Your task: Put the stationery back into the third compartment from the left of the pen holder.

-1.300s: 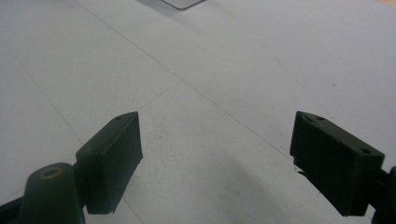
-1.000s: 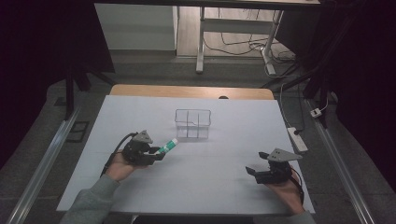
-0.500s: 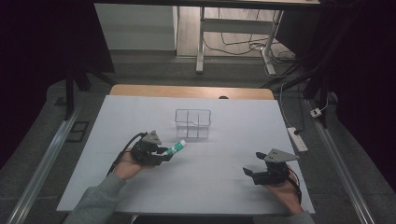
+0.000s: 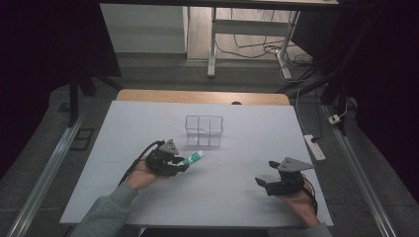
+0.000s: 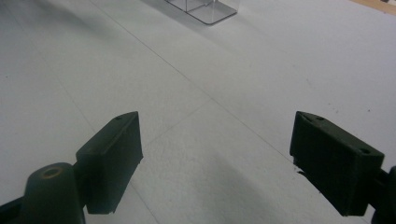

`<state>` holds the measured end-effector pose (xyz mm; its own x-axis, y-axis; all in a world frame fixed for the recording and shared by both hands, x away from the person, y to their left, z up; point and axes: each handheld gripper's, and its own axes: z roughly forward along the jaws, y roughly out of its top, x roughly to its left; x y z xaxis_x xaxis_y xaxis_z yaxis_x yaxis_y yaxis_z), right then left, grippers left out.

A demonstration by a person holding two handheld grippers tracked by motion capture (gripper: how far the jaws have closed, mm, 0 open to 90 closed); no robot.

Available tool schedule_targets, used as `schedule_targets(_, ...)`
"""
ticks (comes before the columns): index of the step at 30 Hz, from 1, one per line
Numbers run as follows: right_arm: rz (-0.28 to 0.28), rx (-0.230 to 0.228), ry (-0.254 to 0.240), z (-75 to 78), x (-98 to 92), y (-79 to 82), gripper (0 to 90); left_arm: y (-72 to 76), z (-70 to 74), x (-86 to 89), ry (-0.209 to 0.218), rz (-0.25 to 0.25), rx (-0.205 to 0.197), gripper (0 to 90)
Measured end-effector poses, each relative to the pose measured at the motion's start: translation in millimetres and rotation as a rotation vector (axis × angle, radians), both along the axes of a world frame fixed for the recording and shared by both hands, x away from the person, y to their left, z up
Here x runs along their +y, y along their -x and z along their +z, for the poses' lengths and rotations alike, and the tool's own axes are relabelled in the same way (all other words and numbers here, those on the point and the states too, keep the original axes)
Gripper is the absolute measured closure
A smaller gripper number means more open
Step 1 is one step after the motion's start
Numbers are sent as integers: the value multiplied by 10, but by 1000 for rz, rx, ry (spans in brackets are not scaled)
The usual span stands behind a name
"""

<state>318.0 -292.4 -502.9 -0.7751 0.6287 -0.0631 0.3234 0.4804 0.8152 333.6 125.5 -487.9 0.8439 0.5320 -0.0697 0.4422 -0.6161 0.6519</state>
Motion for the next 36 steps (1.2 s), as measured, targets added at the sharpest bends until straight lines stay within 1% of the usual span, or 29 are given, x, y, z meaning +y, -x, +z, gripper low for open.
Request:
schedule_targets(3,3,-1,-4,0,21,-1,160,-10,-8,-36,-9,-10,2,643)
schedule_targets(5,6,-2,1,4,38,0,160,-16,-11,-64,-17,-20,0,643)
schedule_targets(7,14,-4,1,7,58,-4,160,-19,-8,-96,-27,-36,-2,643)
schedule_targets(8,12,-5,-3,6,72,-3,160,-18,-10,-116,-25,-41,-2,643)
schedule_targets(9,13,-8,8,12,81,-3,160,-17,-10,-135,-30,-49,-4,643)
schedule_targets(10,19,-7,2,12,95,-5,159,-16,-13,-156,-33,-54,-6,643)
schedule_targets(13,22,-4,8,14,126,-11,159,-24,-27,-218,-38,-78,-6,643)
schedule_targets(16,32,-2,0,17,154,-15,159,-32,-44,-282,-42,-96,-5,643)
schedule_targets(20,39,-4,7,21,180,-12,159,-40,-50,-372,-50,-124,-7,643)
schedule_targets(24,51,0,15,27,217,-9,162,-55,-54,-461,-57,-147,-7,643)
schedule_targets(25,60,1,9,28,230,-10,166,-63,-58,-480,-61,-154,-6,643)
schedule_targets(28,73,4,18,48,272,0,174,-79,-74,-533,-71,-162,-2,643)
schedule_targets(29,81,5,13,49,290,-1,173,-82,-77,-547,-72,-165,0,643)
schedule_targets(30,84,3,20,55,305,1,173,-84,-79,-559,-74,-170,-1,643)
schedule_targets(32,96,3,19,57,338,1,174,-87,-77,-583,-73,-177,0,643)
schedule_targets(36,109,-2,45,71,412,4,178,-100,-81,-635,-77,-187,4,643)
